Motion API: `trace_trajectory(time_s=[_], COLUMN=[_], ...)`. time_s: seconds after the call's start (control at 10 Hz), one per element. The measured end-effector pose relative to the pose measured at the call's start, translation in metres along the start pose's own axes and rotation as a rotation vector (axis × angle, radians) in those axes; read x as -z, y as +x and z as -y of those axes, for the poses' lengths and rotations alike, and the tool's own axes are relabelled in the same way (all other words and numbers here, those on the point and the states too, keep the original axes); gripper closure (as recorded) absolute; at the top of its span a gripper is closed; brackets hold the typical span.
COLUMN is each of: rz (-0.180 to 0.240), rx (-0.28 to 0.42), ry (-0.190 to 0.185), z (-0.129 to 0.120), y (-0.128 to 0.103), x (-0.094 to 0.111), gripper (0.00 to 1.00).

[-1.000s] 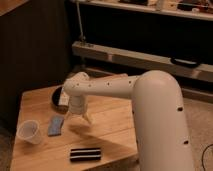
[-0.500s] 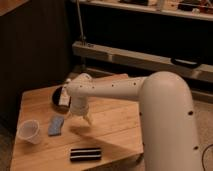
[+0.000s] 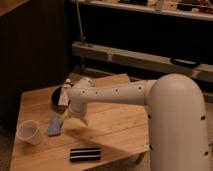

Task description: Place the white sponge in the ceramic cup

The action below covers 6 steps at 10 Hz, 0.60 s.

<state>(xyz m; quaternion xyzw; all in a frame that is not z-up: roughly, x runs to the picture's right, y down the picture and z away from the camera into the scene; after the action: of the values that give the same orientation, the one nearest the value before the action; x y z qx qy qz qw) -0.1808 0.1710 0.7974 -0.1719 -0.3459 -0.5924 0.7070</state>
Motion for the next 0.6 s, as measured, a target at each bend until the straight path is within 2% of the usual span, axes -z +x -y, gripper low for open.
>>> trace_trajectory(time_s=[0.3,0.4,0.5,0.6], rz=[-0.003,-0.008,-0.021,-0.027], rx=[0.035,0.046,0.062,0.074], ry=[-0.025,-0.041,-0.077,-0.098], z=[0.026,0.04,0.056,0.068], y=[0.009,0.012,0.015,0.014], x=[-0.009,-0.012,-0.016,-0.018], gripper=[0.2,0.2,0.2,0.2])
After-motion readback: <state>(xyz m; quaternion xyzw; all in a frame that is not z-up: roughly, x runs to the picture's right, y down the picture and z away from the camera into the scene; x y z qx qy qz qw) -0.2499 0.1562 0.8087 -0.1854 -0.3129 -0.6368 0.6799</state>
